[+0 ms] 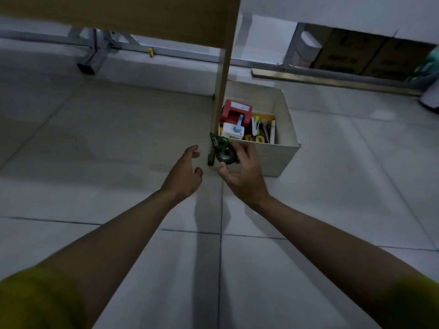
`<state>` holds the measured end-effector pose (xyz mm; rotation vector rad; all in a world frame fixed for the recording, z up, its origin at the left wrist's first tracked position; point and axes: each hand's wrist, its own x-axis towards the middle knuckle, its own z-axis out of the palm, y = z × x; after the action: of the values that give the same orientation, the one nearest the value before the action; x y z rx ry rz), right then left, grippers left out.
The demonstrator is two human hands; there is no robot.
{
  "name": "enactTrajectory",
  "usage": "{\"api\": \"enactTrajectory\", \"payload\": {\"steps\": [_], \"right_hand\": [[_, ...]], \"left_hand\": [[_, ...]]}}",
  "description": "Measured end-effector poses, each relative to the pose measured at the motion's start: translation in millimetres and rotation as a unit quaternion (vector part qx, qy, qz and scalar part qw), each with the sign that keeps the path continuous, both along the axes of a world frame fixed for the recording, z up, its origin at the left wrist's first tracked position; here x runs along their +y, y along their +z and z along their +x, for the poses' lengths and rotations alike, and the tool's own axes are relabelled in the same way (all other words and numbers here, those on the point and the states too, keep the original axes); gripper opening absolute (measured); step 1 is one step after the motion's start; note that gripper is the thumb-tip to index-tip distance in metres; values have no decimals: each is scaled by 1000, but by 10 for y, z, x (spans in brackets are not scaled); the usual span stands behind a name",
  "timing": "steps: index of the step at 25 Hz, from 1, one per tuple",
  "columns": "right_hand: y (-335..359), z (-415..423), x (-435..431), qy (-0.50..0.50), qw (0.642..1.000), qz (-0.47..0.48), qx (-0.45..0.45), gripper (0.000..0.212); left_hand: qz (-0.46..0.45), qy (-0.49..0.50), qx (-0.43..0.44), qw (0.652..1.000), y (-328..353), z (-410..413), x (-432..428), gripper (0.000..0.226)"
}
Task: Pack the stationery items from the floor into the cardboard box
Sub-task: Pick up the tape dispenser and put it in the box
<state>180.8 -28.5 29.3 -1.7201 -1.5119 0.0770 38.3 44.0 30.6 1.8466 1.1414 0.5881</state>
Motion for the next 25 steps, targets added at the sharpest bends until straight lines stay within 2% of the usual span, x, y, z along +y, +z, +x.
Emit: {"api": "enactTrajectory", "payload": {"steps": [5,8,14,16,18,20,25], "right_hand": [[77,287,15,-52,996,47,55,59],[91,436,111,-84,990,65,89,58],[234,773,473,-181,975,80,98,46],[328,898,595,-187,974,36,121,36],[375,1062,694,-177,974,-64,126,21],[333,1246,761,-165,967,-151,124,22],[173,1549,980,-228,941,-241,73,26]], "left_hand": [[83,-59,23,995,42,253,-66,52],[146,-94,67,982,18,378,-126,52],[311,-149,110,932,68,657,-114,48],[319,-143,121,929,130,778,-42,47],[310,-139,157,927,135,888,22,50],[304,-155,194,920,105,958,48,52],[299,-176,219,912,39,1091,170,48]]}}
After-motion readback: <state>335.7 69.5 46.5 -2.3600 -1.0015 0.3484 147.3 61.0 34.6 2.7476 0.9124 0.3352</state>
